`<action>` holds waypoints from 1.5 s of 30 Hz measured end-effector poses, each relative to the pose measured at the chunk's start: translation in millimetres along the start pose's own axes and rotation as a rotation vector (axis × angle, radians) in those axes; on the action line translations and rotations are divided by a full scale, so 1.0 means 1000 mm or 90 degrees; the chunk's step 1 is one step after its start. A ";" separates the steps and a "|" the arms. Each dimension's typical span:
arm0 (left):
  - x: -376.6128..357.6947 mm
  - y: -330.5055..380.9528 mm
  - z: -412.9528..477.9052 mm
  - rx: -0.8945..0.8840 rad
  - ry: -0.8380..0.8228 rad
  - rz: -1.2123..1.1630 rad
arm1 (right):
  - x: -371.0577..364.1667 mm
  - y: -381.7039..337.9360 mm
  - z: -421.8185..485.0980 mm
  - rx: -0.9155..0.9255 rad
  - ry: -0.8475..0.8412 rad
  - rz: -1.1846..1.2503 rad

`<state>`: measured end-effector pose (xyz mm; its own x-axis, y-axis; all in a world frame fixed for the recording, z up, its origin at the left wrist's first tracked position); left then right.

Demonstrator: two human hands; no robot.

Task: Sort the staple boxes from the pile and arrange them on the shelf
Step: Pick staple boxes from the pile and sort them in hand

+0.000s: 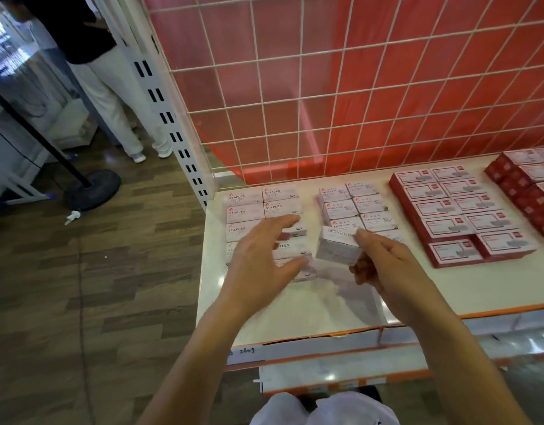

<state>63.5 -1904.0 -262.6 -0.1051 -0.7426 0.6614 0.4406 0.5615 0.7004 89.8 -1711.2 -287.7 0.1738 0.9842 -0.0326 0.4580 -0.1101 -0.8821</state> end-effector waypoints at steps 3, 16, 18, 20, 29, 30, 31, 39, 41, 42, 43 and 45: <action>-0.022 0.017 0.008 -0.081 -0.090 -0.019 | 0.005 -0.003 -0.001 -0.087 -0.023 0.056; -0.057 0.039 0.028 -0.040 -0.072 -0.123 | 0.040 -0.015 0.000 -0.111 0.005 -0.120; -0.060 0.037 0.028 0.012 -0.066 -0.111 | 0.046 -0.015 0.002 -0.101 0.018 -0.140; -0.063 0.032 0.027 0.058 -0.058 -0.082 | 0.054 -0.015 0.004 -0.089 0.041 -0.146; -0.073 0.020 0.018 0.168 -0.078 -0.078 | 0.081 -0.012 0.012 -0.022 0.069 -0.147; -0.074 0.021 0.018 0.159 -0.080 -0.070 | 0.082 -0.012 0.012 -0.016 0.068 -0.150; -0.074 0.022 0.019 0.152 -0.082 -0.066 | 0.083 -0.012 0.012 -0.010 0.068 -0.152; -0.079 0.028 0.022 0.156 -0.095 -0.014 | 0.092 -0.009 0.015 0.022 0.072 -0.163; -0.081 0.028 0.023 0.164 -0.092 -0.013 | 0.094 -0.008 0.016 0.025 0.068 -0.159; -0.082 0.027 0.024 0.170 -0.088 -0.015 | 0.094 -0.007 0.016 0.025 0.068 -0.158; -0.083 0.026 0.024 0.175 -0.085 -0.016 | 0.095 -0.007 0.017 0.026 0.068 -0.157; -0.083 0.025 0.024 0.183 -0.086 -0.013 | 0.096 -0.005 0.018 0.027 0.069 -0.154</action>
<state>61.6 -1819.2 -293.7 -0.2369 -0.7106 0.6625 0.1695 0.6412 0.7484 88.8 -1613.9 -294.5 0.1570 0.9606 0.2293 0.4603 0.1343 -0.8775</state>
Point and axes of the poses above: each hand's wrist, its own z-axis towards the middle knuckle, its own x-axis out of the back of the hand, y = z × x, the point moved 3 cm from there along z, towards the middle knuckle, and after that the axes turned 9 degrees about -x, right-handed, at the moved point
